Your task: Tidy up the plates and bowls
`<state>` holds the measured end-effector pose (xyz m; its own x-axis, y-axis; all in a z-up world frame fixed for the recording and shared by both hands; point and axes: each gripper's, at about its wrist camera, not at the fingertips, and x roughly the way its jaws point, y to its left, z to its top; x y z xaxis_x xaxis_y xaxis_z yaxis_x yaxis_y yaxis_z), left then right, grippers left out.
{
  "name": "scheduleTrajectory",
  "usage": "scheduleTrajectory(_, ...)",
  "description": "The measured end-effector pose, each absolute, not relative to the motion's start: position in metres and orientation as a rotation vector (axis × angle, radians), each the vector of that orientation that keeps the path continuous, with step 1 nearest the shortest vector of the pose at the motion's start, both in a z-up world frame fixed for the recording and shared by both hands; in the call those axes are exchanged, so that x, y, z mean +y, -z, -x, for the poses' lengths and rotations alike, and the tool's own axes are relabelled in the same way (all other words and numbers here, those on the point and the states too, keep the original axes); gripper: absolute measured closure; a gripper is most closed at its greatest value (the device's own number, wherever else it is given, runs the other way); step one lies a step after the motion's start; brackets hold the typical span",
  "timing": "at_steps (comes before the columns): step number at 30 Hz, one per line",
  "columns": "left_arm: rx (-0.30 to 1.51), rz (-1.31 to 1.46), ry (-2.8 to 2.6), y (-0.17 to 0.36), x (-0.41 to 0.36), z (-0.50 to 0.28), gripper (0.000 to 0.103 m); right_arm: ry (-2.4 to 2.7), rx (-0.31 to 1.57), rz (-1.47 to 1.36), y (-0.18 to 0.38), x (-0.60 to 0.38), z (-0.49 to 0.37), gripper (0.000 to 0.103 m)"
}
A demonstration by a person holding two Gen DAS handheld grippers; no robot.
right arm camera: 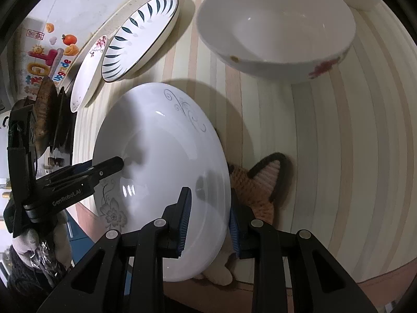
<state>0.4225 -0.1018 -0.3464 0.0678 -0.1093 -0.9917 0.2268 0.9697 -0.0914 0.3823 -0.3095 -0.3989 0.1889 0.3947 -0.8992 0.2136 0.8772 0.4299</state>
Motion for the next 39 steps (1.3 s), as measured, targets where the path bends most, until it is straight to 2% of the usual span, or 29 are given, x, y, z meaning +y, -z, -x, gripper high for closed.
scheduleTrajectory(7, 1.481, -0.095, 0.262, 0.345, -0.104, -0.417, 0.058, -0.125, 1.408, -0.522, 0.398, -0.307, -0.386, 0.074)
scheduleTrajectory(10, 1.423, -0.080, 0.246, 0.315, -0.090, -0.415, 0.058, -0.113, 1.414, -0.512, 0.386, -0.311, -0.385, 0.074)
scheduleTrajectory(16, 1.305, 0.045, 0.110, 0.260, -0.026, -0.441, 0.058, -0.119, 1.267, -0.323, 0.285, -0.300, -0.404, 0.072)
scheduleTrajectory(18, 1.300, 0.080, 0.045, 0.262, -0.001, -0.460, 0.058, -0.198, 1.211, -0.284, 0.259, -0.278, -0.431, 0.060)
scheduleTrajectory(21, 1.318, 0.147, -0.044, 0.281, 0.032, -0.480, 0.058, -0.330, 1.130, -0.215, 0.245, -0.233, -0.497, 0.059)
scheduleTrajectory(27, 1.346, 0.208, -0.162, 0.312, 0.076, -0.516, 0.058, -0.467, 1.145, -0.098, 0.291, -0.143, -0.650, 0.059)
scheduleTrajectory(32, 1.376, 0.260, -0.188, 0.331, 0.092, -0.534, 0.058, -0.471, 1.203, -0.048, 0.341, -0.106, -0.719, 0.060)
scheduleTrajectory(35, 1.388, 0.284, -0.182, 0.341, 0.097, -0.541, 0.058, -0.451, 1.245, -0.046, 0.365, -0.099, -0.744, 0.066)
scheduleTrajectory(36, 1.385, 0.290, -0.178, 0.343, 0.098, -0.543, 0.058, -0.446, 1.257, -0.046, 0.373, -0.096, -0.751, 0.071)
scheduleTrajectory(37, 1.373, 0.294, -0.173, 0.344, 0.098, -0.543, 0.064, -0.446, 1.266, -0.050, 0.378, -0.095, -0.756, 0.074)
scheduleTrajectory(38, 1.362, 0.294, -0.169, 0.343, 0.098, -0.543, 0.065, -0.450, 1.278, -0.050, 0.384, -0.093, -0.760, 0.081)
scheduleTrajectory(39, 1.358, 0.293, -0.172, 0.344, 0.098, -0.546, 0.065, -0.461, 1.270, -0.055, 0.386, -0.092, -0.762, 0.080)
